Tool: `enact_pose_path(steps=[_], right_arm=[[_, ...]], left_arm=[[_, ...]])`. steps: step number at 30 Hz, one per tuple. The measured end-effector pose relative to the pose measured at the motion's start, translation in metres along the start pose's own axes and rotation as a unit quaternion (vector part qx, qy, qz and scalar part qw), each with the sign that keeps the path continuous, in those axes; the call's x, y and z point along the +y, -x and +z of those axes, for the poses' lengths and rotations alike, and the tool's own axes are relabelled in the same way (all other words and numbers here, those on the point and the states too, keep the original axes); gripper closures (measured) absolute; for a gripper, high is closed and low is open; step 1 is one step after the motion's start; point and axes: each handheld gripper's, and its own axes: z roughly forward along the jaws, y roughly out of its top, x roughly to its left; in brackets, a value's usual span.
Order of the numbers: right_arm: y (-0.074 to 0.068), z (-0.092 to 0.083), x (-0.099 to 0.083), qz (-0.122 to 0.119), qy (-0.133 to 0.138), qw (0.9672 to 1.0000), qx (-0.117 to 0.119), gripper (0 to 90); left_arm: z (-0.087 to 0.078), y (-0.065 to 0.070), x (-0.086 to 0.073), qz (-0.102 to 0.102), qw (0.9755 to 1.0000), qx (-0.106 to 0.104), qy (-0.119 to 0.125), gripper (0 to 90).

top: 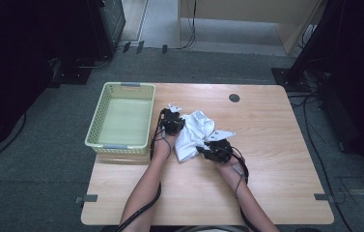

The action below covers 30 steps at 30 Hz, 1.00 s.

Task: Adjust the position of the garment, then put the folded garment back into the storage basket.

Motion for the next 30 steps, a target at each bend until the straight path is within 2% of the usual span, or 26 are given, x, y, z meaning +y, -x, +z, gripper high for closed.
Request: enact_pose_path(steps=[16,26,30], right_arm=[[-0.004,-0.014,0.015,-0.019,0.007,0.9998,-0.004,72.2],[-0.006,-0.019,0.023,-0.029,0.009,0.9995,-0.005,72.1],[-0.007,-0.022,0.026,-0.031,0.011,0.9994,-0.005,72.1]], left_arm=[[-0.008,0.006,0.014,0.018,0.9997,0.011,-0.008,82.8],[-0.012,0.006,0.021,0.015,0.9998,0.006,-0.011,82.8],[-0.018,0.005,0.028,0.005,0.9999,-0.004,-0.01,82.8]])
